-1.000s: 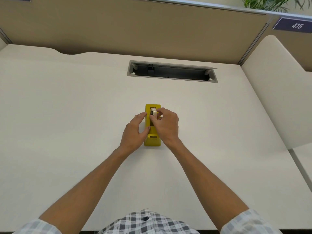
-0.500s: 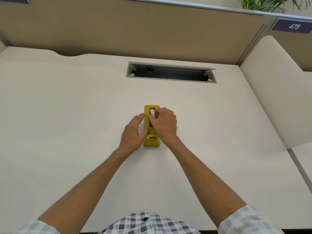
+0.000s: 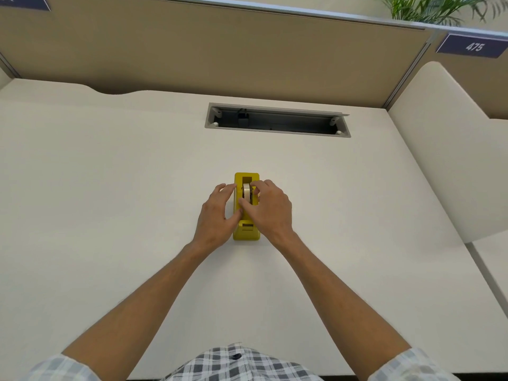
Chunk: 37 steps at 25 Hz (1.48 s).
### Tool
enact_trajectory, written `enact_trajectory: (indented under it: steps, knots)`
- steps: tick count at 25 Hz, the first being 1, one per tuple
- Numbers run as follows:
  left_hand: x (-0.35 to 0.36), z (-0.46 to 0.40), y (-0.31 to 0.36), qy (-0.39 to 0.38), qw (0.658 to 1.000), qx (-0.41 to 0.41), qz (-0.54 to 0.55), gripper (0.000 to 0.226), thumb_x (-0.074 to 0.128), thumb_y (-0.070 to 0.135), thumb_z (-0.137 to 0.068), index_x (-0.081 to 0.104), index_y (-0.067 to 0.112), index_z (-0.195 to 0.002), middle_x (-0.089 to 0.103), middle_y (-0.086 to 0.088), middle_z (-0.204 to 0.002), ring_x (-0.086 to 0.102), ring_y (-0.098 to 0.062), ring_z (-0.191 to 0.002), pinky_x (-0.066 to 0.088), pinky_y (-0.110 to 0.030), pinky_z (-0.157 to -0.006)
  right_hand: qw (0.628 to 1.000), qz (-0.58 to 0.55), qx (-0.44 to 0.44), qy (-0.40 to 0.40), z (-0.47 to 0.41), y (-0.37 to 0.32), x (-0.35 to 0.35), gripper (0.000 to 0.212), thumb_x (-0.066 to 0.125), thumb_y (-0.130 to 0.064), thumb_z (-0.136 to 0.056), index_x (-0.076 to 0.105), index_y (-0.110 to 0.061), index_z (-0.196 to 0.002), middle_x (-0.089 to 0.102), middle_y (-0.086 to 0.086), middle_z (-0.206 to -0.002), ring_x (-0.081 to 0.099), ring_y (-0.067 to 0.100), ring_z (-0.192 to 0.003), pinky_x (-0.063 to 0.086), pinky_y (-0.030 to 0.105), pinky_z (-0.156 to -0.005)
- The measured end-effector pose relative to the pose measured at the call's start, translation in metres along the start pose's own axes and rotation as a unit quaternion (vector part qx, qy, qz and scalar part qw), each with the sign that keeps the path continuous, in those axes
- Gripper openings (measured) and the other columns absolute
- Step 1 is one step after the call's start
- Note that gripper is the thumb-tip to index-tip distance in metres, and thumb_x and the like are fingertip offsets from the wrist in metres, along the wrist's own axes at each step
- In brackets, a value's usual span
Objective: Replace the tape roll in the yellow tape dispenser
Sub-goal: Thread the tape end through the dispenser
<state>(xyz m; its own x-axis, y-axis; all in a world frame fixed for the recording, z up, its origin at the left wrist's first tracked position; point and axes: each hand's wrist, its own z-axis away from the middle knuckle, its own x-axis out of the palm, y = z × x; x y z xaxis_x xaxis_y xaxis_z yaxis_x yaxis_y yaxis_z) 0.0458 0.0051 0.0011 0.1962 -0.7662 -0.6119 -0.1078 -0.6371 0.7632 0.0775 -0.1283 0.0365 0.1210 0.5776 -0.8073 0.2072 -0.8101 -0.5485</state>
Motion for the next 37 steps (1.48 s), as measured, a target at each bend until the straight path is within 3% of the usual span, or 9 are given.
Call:
enact_trajectory:
  steps: [3,7,12,17,25,31,37]
  knots:
    - [-0.001,-0.004,0.006,-0.002,1.0,0.021,0.019,0.053,0.061,0.026,-0.09,0.044,0.017,-0.14,0.05,-0.001,-0.14,0.042,-0.016,-0.132,0.041,-0.038,-0.106,0.998,-0.003,-0.041,0.042,0.012,0.003,-0.002,0.021,0.062,-0.037,-0.087,0.067,-0.022,-0.101,0.064,-0.006,-0.091,0.062,0.016,-0.073,0.053,0.033,-0.057]
    - [-0.002,-0.011,0.006,-0.038,0.999,0.02,-0.008,0.06,0.061,0.025,-0.091,0.037,0.016,-0.145,0.037,-0.003,-0.152,0.023,-0.017,-0.144,0.029,-0.042,-0.115,0.992,0.018,-0.105,0.059,0.027,0.01,0.0,0.015,0.064,-0.024,-0.087,0.07,-0.019,-0.099,0.066,-0.002,-0.092,0.062,0.017,-0.07,0.052,0.035,-0.051]
    - [-0.003,-0.025,0.002,-0.073,0.995,0.024,-0.067,0.055,0.058,0.035,-0.092,0.043,0.02,-0.143,0.03,0.001,-0.156,0.014,-0.018,-0.147,0.022,-0.047,-0.114,0.981,0.096,-0.157,0.062,0.034,0.015,0.003,0.022,0.065,-0.017,-0.087,0.067,-0.016,-0.109,0.066,0.002,-0.095,0.061,0.019,-0.071,0.048,0.027,-0.044]
    - [-0.003,-0.025,0.004,-0.049,0.997,0.042,-0.045,0.045,0.061,0.031,-0.091,0.053,0.021,-0.134,0.038,0.001,-0.152,0.02,-0.017,-0.145,0.025,-0.047,-0.113,0.981,0.11,-0.146,0.059,0.028,0.012,0.001,0.028,0.06,-0.016,-0.088,0.064,-0.018,-0.116,0.065,0.001,-0.098,0.061,0.02,-0.074,0.047,0.029,-0.044]
    - [-0.004,-0.024,0.012,-0.025,0.999,0.037,-0.015,0.031,0.061,0.028,-0.092,0.062,0.019,-0.122,0.047,0.002,-0.146,0.027,-0.016,-0.142,0.027,-0.043,-0.112,0.984,0.11,-0.13,0.043,0.023,0.01,-0.002,0.018,0.056,-0.02,-0.091,0.066,-0.018,-0.106,0.065,0.002,-0.103,0.061,0.02,-0.079,0.05,0.033,-0.045]
    - [-0.007,-0.027,0.015,-0.046,0.999,-0.002,-0.003,0.033,0.064,0.023,-0.089,0.062,0.022,-0.121,0.049,-0.005,-0.144,0.042,-0.024,-0.134,0.034,-0.049,-0.111,0.986,0.1,-0.126,0.043,0.02,0.008,-0.003,0.014,0.056,-0.021,-0.091,0.067,-0.017,-0.099,0.065,0.002,-0.102,0.061,0.02,-0.081,0.051,0.034,-0.045]
    - [-0.008,-0.027,0.018,-0.036,0.999,0.027,0.021,0.034,0.069,0.01,-0.079,0.065,0.019,-0.113,0.062,-0.003,-0.126,0.053,-0.021,-0.124,0.042,-0.048,-0.102,0.987,0.09,-0.118,0.058,0.016,0.007,-0.003,0.017,0.057,-0.022,-0.09,0.067,-0.018,-0.104,0.066,-0.001,-0.101,0.061,0.019,-0.081,0.047,0.03,-0.044]
